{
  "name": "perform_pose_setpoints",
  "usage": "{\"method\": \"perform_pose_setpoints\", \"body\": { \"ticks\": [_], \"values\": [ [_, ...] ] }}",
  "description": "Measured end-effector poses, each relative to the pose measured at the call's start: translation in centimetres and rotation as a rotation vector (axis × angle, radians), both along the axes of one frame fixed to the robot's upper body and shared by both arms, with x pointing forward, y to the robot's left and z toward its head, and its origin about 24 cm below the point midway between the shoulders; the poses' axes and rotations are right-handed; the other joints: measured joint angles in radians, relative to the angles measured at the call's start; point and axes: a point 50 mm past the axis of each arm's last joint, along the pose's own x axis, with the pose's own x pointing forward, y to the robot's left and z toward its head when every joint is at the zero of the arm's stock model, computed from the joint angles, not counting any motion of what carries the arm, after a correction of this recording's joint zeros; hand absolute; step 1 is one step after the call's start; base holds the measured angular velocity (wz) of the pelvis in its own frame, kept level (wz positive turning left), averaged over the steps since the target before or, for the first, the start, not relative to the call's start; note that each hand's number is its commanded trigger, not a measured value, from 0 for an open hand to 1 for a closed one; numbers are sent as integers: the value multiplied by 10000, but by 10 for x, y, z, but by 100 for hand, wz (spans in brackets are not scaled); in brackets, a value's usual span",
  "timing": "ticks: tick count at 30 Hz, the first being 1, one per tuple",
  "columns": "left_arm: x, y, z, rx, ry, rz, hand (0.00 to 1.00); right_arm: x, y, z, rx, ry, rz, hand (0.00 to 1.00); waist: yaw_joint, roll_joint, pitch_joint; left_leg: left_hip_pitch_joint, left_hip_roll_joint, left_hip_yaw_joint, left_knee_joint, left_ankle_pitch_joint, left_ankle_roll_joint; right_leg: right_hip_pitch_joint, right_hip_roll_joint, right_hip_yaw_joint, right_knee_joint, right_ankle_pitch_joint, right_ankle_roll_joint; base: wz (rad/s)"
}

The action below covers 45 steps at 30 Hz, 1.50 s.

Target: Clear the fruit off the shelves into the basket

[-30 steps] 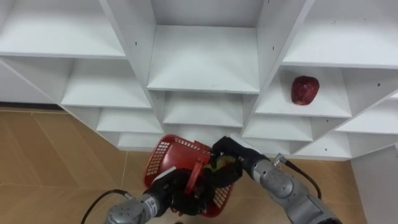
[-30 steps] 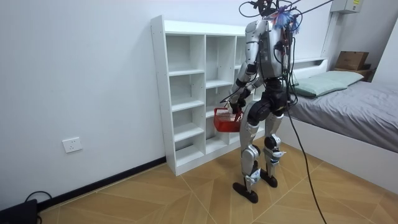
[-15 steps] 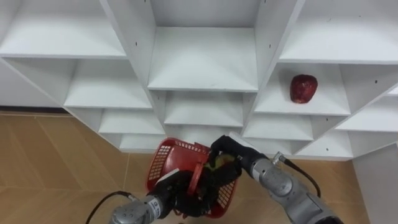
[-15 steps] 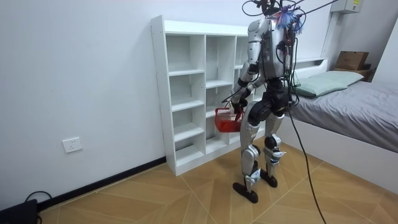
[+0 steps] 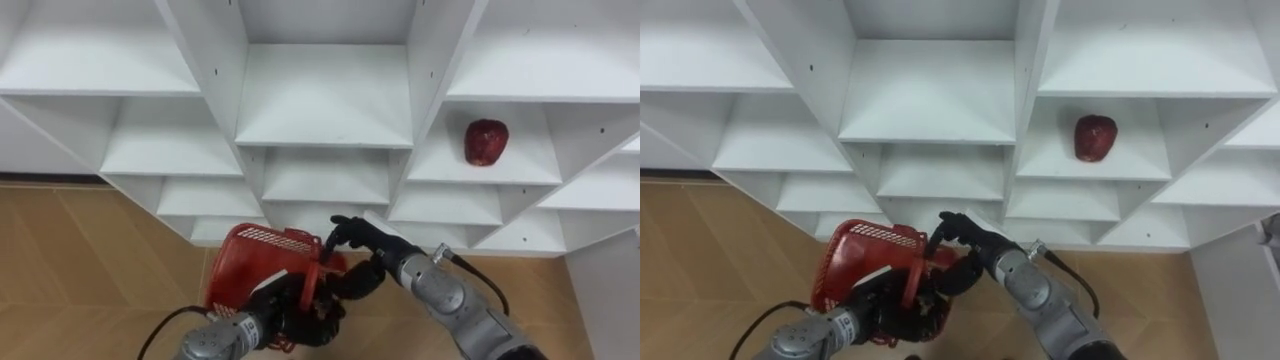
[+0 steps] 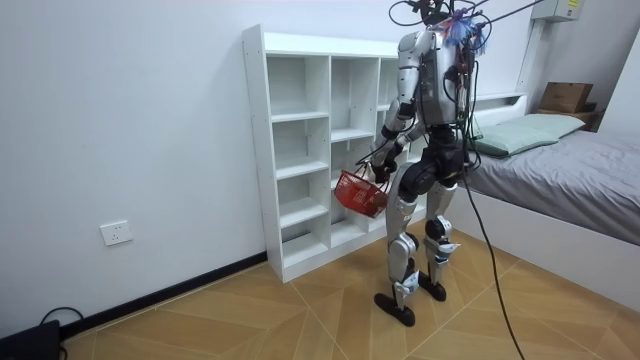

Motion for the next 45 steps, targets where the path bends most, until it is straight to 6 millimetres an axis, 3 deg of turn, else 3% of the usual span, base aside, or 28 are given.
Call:
{"method": "perform_pose_setpoints", "body": {
  "ticks": [24, 31, 37, 42, 45],
  "values": [
    [15, 3, 8, 246, -516, 431, 100, 0, 1, 2, 481, -149, -59, 0, -6, -74, 16, 159, 2, 7, -44, -1, -1, 141, 4, -5, -36, -3, 3, 0],
    [13, 8, 10, 425, -727, 559, 100, 0, 0, 3, 803, -21, -196, 0, -30, -250, -47, 239, -8, 9, -62, -1, -1, 210, 2, 3, -22, -8, 5, 0],
    [12, 18, 8, 1196, -934, 640, 100, -10, -15, -4, 1007, 271, -901, 0, -40, -347, -127, 608, -17, 56, -234, -1, -3, 547, 17, 44, -181, 1, 16, -2],
    [4, 25, 3, 1347, -752, 1100, 100, -18, -23, 0, 1623, 187, -1298, 0, -55, -340, -185, 1029, -17, 321, -454, -1, -4, 725, 37, 284, -193, -8, 31, -15],
    [-1, 30, 1, 1472, -656, 1220, 100, -21, -27, -1, 1922, 201, -1757, 0, -253, -327, -201, 1185, -18, 338, -485, -1, -5, 876, 37, 287, -205, -15, 40, -2]
  ]
}}
